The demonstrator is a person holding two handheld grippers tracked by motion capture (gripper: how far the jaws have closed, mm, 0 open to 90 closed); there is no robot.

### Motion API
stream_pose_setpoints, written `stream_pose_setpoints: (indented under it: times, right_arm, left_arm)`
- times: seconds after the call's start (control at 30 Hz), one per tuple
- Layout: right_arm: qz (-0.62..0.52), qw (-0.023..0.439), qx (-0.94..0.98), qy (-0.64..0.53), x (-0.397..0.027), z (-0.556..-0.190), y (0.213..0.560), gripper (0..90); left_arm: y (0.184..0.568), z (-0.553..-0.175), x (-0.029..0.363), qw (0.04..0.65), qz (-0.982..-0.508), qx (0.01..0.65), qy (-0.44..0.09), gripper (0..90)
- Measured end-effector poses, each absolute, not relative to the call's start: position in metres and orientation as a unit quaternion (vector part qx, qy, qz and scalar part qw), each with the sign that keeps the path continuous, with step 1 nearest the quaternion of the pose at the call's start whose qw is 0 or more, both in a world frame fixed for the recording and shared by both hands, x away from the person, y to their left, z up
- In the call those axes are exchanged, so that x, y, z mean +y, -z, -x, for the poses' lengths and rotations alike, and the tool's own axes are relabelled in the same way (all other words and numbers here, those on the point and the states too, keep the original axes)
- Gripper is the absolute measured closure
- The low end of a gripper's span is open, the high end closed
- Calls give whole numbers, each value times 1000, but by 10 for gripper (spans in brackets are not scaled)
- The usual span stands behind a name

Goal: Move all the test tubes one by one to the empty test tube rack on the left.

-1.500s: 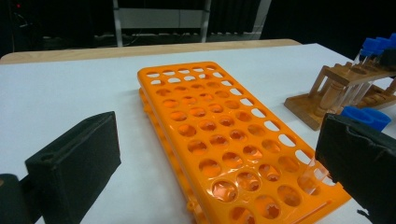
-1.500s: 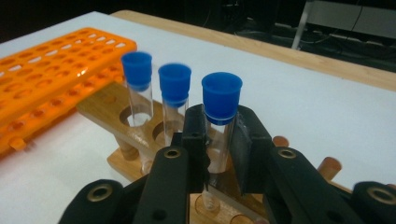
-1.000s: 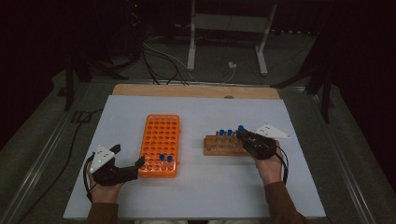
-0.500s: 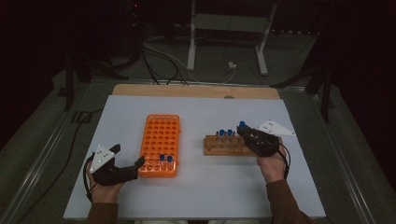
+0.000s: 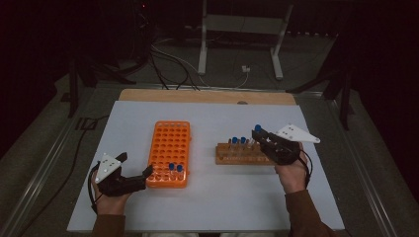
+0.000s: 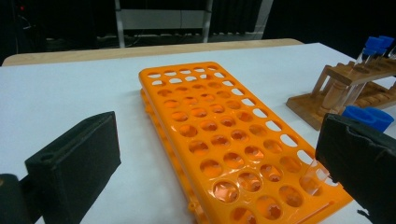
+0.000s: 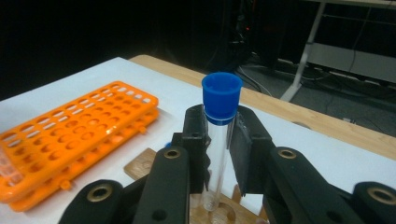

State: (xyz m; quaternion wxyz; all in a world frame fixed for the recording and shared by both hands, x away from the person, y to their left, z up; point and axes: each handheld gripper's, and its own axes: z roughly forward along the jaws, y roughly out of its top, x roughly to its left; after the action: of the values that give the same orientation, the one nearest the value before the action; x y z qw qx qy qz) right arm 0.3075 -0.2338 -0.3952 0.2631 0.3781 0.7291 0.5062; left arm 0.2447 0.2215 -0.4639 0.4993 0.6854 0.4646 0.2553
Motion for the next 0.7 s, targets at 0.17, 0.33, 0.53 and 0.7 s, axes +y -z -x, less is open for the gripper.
stream_pose_setpoints:
  times: [0.17,0.33,0.53,0.7]
  right_arm:
    - [-368,258,732,-512,-228,-303,390,770]
    - [-358,236,738,-521,-222,-301,388,769]
    - [-346,228,744,-524,-211,-300,387,769]
    - [-337,219,748,-528,-197,-301,388,769]
  left_arm:
    - [463,-245,221,499,-686,463,-257,8]
    - [463,-244,221,498,-686,464,-258,8]
    - [460,-244,219,501,-683,463,-261,8]
    - [456,-244,216,505,-681,458,-266,8]
